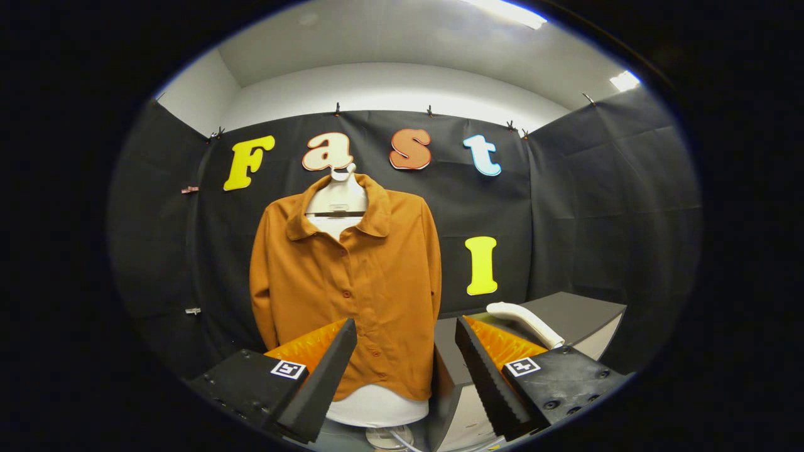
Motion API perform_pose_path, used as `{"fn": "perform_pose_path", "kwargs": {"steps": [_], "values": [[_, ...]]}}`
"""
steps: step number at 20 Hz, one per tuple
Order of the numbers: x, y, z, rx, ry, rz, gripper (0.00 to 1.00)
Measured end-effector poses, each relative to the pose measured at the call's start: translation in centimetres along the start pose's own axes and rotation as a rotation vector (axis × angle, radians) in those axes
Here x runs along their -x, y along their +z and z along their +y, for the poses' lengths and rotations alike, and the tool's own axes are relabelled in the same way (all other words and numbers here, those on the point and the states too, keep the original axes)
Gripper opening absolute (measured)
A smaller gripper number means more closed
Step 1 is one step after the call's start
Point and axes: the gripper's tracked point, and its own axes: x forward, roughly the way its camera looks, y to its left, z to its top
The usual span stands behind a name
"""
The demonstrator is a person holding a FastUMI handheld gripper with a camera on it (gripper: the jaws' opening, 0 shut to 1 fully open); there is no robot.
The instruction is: Iron the clothes twice with a garment steamer, once on the left side and once on the right side.
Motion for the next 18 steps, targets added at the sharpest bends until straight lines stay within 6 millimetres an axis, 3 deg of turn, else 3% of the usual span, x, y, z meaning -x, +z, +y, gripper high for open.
{"fn": "perform_pose_path", "kwargs": {"steps": [8, 13, 18], "values": [[-7.5, -0.1, -11.2, -0.005, -0.093, 0.015, 0.99], [-10.5, -2.2, -17.8, -0.01, -0.167, 0.075, 0.99], [-13.9, -4.8, -21.9, -0.026, -0.182, 0.143, 0.98]]}}
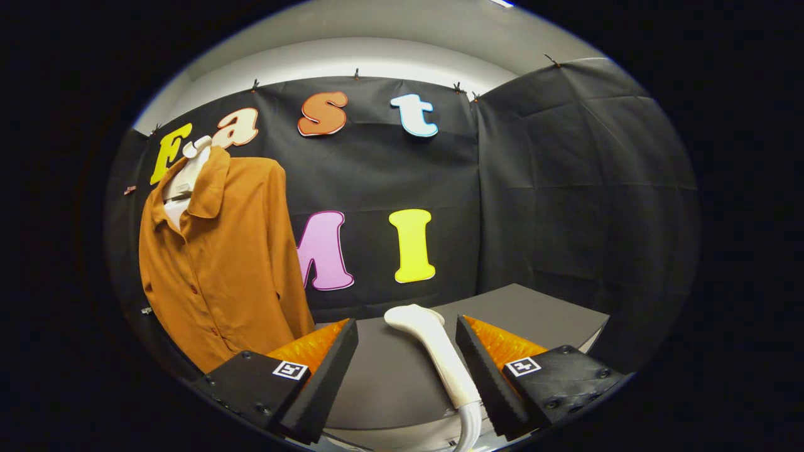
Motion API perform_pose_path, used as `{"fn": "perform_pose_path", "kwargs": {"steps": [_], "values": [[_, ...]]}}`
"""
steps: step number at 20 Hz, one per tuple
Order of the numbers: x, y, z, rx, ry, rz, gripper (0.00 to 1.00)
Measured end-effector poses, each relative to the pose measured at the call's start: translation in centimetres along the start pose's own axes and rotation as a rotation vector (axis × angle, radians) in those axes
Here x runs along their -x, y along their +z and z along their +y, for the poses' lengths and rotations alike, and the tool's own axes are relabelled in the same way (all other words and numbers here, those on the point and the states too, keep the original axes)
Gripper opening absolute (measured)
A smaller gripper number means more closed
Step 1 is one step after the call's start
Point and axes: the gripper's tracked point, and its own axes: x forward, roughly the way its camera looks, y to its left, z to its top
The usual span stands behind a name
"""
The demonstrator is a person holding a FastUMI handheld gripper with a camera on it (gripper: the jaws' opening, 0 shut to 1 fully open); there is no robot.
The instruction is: Iron the clothes twice with a garment steamer, once on the left side and once on the right side.
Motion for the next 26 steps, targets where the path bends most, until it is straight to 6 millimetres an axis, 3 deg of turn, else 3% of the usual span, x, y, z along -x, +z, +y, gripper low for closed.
{"fn": "perform_pose_path", "kwargs": {"steps": [11, 16, 19, 22, 26], "values": [[-9.0, -7.8, -3.1, -0.032, 0.025, 0.288, 0.99], [-10.1, -10.2, -3.5, -0.062, 0.011, 0.413, 0.98], [-10.4, -11.1, -3.5, -0.039, 0.015, 0.446, 0.9], [-10.4, -11.2, -3.2, 0.005, 0.02, 0.461, 0.59], [-10.0, -10.9, -2.8, -0.006, 0.067, 0.451, 0.54]]}}
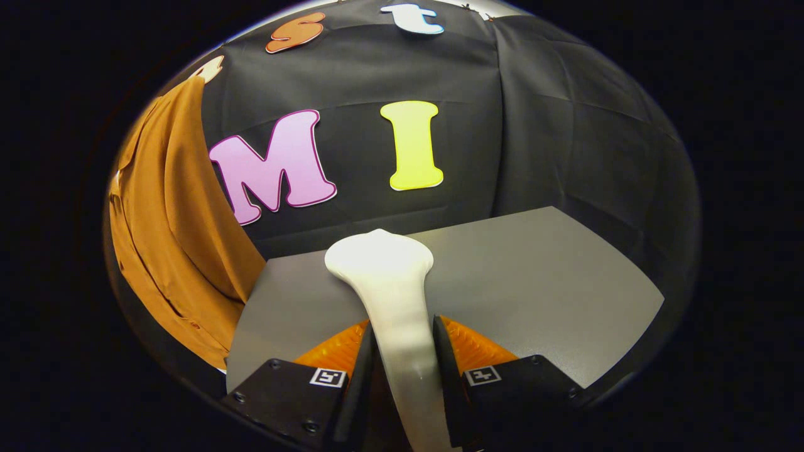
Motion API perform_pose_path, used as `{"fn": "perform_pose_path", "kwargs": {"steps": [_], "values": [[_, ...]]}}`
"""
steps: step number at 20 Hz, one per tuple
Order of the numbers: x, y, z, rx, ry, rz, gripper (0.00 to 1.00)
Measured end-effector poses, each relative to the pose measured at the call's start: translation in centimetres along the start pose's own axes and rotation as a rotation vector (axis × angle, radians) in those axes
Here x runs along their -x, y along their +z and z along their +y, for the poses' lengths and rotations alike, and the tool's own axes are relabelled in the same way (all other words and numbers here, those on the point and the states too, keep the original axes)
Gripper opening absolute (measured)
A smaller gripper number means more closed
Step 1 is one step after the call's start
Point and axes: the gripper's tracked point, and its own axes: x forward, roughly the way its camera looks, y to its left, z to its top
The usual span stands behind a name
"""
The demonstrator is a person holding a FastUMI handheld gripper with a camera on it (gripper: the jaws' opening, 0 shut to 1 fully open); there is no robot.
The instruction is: Iron the clothes twice with a garment steamer, once on the left side and once on the right side.
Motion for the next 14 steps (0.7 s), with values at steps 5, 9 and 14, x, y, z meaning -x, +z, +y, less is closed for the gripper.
{"fn": "perform_pose_path", "kwargs": {"steps": [5, 9, 14], "values": [[2.5, 1.9, 0.4, -0.051, 0.022, -0.087, 0.54], [5.9, 3.5, 1.0, -0.055, 0.029, -0.173, 0.53], [9.9, 3.9, 3.1, -0.019, 0.022, -0.238, 0.53]]}}
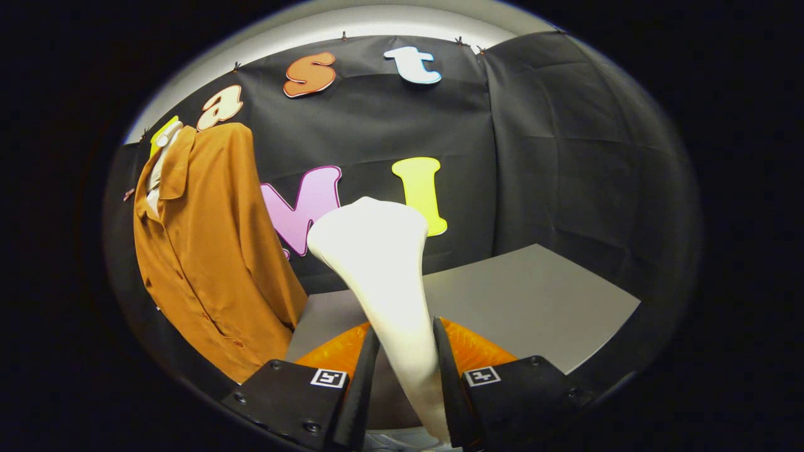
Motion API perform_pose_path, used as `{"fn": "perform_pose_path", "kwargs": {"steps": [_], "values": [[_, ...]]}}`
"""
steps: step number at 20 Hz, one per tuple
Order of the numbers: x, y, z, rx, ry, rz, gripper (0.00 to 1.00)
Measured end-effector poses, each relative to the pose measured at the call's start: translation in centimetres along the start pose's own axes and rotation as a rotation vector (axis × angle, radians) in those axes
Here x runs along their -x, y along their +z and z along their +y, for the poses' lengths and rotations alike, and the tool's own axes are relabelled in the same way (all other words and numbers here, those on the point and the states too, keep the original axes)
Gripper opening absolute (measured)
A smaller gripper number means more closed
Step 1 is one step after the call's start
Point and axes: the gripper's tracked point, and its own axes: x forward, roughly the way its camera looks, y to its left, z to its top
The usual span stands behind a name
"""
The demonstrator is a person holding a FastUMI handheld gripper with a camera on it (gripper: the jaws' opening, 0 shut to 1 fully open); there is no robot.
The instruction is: Iron the clothes twice with a garment steamer, once on the left side and once on the right side.
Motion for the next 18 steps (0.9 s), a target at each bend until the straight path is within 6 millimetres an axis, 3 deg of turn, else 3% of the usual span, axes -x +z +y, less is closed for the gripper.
{"fn": "perform_pose_path", "kwargs": {"steps": [5, 10, 14, 18], "values": [[2.9, 0.9, 4.8, -0.009, 0.004, -0.064, 0.53], [4.6, 1.7, 12.5, -0.01, 0.029, -0.122, 0.53], [5.1, 1.4, 18.6, 0.017, 0.056, -0.148, 0.53], [4.7, 0.6, 22.2, 0.018, 0.042, -0.134, 0.53]]}}
